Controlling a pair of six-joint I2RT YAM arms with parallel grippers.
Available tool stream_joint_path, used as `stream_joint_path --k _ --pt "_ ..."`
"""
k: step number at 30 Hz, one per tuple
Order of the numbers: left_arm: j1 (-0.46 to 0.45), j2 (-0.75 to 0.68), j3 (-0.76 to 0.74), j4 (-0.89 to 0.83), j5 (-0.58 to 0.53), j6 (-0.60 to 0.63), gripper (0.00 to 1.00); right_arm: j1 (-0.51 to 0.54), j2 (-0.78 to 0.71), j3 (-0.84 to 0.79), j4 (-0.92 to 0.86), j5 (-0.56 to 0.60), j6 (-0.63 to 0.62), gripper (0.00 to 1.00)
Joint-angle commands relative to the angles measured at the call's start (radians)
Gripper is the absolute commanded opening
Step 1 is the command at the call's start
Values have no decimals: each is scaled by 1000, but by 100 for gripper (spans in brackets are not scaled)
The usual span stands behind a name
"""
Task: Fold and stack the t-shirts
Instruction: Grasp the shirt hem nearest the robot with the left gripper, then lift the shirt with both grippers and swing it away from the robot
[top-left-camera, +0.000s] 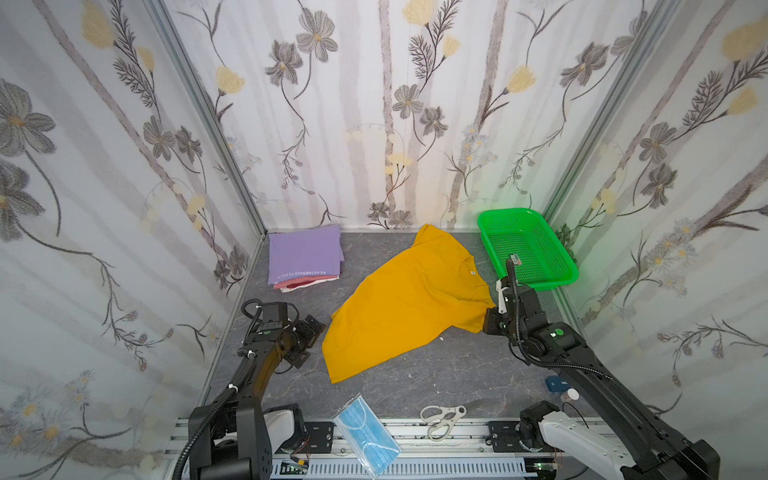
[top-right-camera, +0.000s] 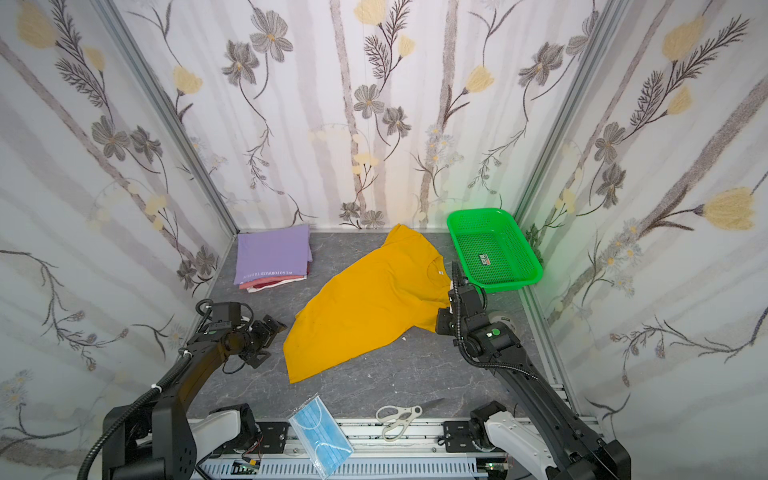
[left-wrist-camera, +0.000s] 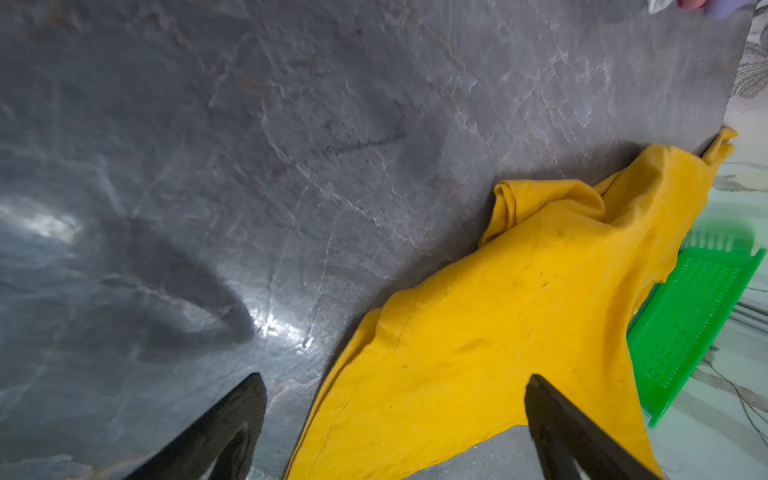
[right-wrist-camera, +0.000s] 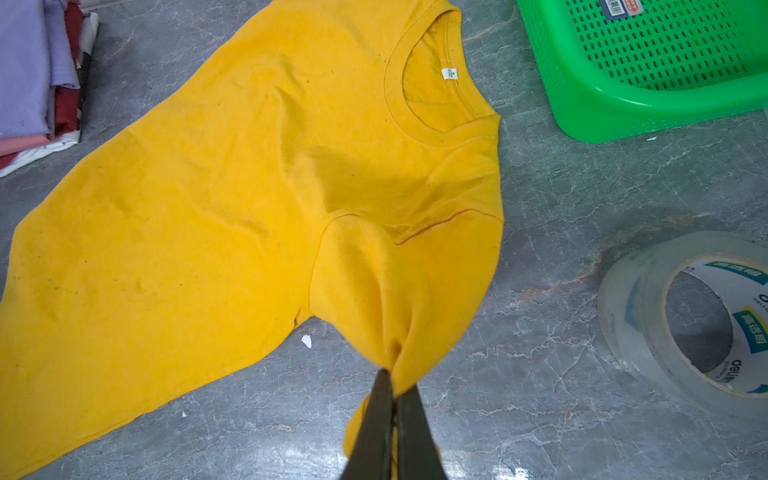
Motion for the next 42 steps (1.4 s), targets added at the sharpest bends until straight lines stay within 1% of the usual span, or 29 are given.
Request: stream_joint_path --k 1,4,5,8,11,12,14,16,19,23,25,26,29,32,34,36,39,40,42 --pt "-105 -72 -35 -70 -67 -39 90 -1 13 -3 63 -27 -8 0" --pt "-262 -116 -75 -116 -126 -106 81 0 34 7 78 -46 -21 0" --pt "-301 -128 -88 -136 -147 -121 80 0 40 10 82 -46 -26 0" --pt "-438 -174 -116 -191 -226 -180 71 0 62 22 93 -53 -39 0" --pt "-520 -178 -122 -238 -287 -211 69 0 76 30 109 -65 -46 0" --pt "-540 -168 -118 -243 -299 -213 66 0 79 31 113 -69 -47 0" --pt "-561 -140 -111 -249 -311 -211 59 -1 81 29 122 -73 -50 0" --pt "-571 -107 -104 -249 -308 -203 45 0 84 26 125 -72 -53 0" --pt "-586 -72 -101 -249 -316 -203 29 -1 84 25 125 -70 -56 0" --pt "-588 -41 -84 -241 -339 -189 11 -4 83 25 126 -73 -63 0" --pt "-586 -21 -56 -217 -329 -170 1 -5 86 31 127 -80 -67 0" --pt "-583 -14 -34 -205 -326 -154 0 -8 88 36 127 -85 -69 0" --pt "-546 1 104 -144 -304 -52 0 -29 107 84 139 -110 -81 0" --pt "-440 98 334 -100 -221 78 0 -77 161 218 132 -133 -118 0" --pt "-348 186 527 -81 -123 140 0 -96 203 372 88 -118 -156 0" --pt "-278 247 728 -79 -37 175 0 -107 230 520 46 -111 -187 0" --pt "-222 325 1100 -188 7 250 0 -114 260 749 -35 -108 -224 0" --pt "-209 346 1206 -213 42 264 0 -114 267 821 -69 -101 -236 0" --pt "-182 375 1354 -226 157 272 0 -114 261 912 -114 -100 -248 0"
